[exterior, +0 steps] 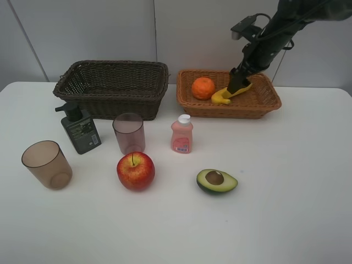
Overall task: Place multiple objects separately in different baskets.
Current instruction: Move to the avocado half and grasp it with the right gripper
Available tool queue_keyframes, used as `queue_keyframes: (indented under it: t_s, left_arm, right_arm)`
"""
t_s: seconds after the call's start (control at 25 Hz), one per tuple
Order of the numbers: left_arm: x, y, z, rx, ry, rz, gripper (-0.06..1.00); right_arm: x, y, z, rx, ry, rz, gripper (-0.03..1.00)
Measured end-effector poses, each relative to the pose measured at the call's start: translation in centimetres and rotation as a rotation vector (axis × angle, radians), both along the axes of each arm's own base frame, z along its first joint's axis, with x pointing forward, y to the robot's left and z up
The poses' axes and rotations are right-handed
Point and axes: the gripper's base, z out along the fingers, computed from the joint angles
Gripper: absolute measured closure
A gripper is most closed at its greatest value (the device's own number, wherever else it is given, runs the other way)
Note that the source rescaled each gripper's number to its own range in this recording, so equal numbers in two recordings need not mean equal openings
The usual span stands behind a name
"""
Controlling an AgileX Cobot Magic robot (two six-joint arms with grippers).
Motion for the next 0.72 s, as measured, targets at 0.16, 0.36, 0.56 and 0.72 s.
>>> queue_keyframes:
  t_s: [0.16,0.36,0.56,0.72]
  left_arm:
    - [0.0,0.0,0.0,0.0,0.0,0.0,-0.06]
    - [0.0,0.0,0.0,0.0,0.0,0.0,-0.06]
    - [0.0,0.0,0.0,0.0,0.0,0.0,-0.06]
    - [0.0,0.0,0.0,0.0,0.0,0.0,-0.06]
  right_arm:
    - [0.0,0.0,0.0,0.0,0.0,0.0,-0.03]
    - [0.03,0.0,0.01,0.0,-0.003,0.0,-0.03]
    - [0.03,0.0,0.01,0.0,-0.003,0.0,-0.03]
    - [0.03,0.0,0.01,0.0,-0.003,0.0,-0.03]
